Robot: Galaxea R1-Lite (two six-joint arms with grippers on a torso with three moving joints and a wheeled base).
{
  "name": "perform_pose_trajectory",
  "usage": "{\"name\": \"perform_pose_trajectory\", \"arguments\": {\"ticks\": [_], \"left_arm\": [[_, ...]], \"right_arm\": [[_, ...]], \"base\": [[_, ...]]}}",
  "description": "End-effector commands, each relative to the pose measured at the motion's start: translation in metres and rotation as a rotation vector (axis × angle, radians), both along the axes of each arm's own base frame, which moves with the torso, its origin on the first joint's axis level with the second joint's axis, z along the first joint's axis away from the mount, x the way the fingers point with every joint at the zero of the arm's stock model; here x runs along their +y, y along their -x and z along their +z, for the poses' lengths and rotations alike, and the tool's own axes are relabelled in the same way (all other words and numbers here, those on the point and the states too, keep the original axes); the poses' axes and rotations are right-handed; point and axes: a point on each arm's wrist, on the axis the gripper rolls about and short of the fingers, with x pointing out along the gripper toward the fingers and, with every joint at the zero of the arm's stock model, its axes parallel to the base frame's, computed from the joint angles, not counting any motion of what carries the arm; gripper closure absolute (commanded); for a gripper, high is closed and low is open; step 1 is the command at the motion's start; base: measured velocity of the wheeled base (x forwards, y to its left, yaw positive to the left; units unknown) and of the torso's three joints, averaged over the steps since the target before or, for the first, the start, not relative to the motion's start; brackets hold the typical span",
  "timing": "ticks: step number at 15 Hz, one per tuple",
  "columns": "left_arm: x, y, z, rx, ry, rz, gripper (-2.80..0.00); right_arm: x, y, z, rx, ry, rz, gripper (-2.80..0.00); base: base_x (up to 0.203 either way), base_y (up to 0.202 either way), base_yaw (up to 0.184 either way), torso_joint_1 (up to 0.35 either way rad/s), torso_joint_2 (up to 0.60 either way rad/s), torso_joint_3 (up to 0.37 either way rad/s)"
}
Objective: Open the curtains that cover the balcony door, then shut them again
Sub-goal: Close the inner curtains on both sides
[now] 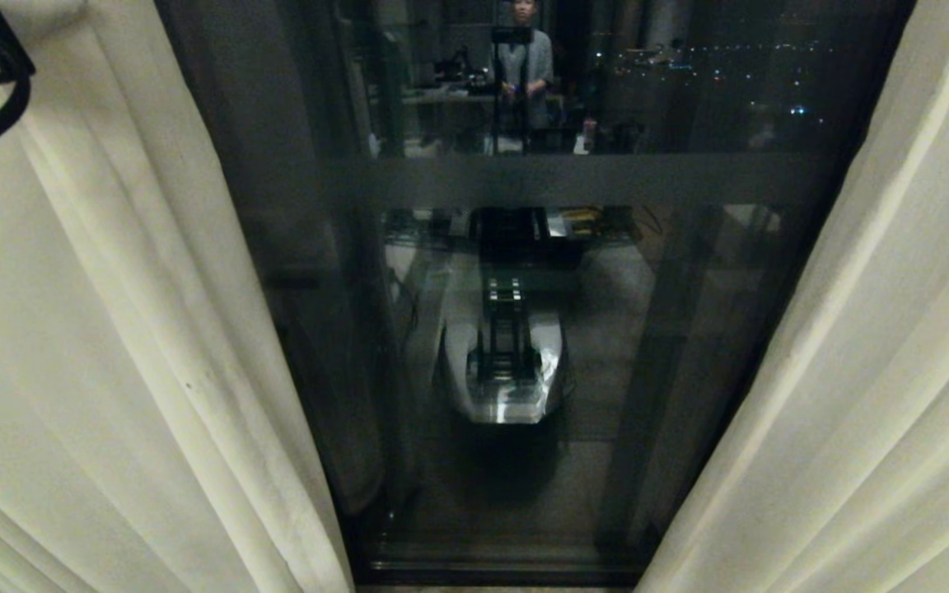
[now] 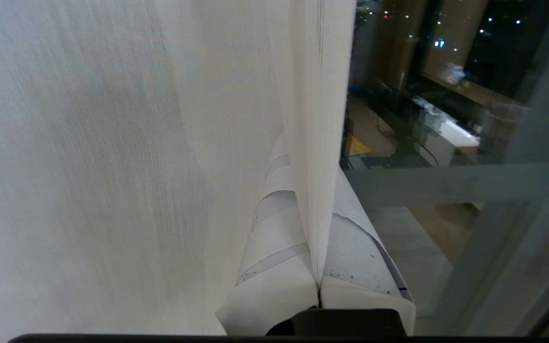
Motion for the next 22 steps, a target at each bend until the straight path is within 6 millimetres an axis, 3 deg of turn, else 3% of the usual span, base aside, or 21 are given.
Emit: {"name": "perform_pose_trajectory", "arguments": {"ticks": [1, 22], "left_arm": [[-0.0011, 0.0004, -0.0015, 0.004, 0.0, -0.008, 0.0], [-0.0098, -0.0008, -0.0019, 0.008, 0.002, -0.057, 0.0]], "right_arm": [[0.0, -0.0001, 0.0, 0.002, 0.001, 0.001, 0.0], [0.0, -0.0001, 0.0, 0.002, 0.001, 0.001, 0.0]], "base": [[0.0, -0.191, 0.002, 0.002, 0.0, 0.007], [0.0, -0.19, 0.003, 0.002, 0.0, 0.003]]}}
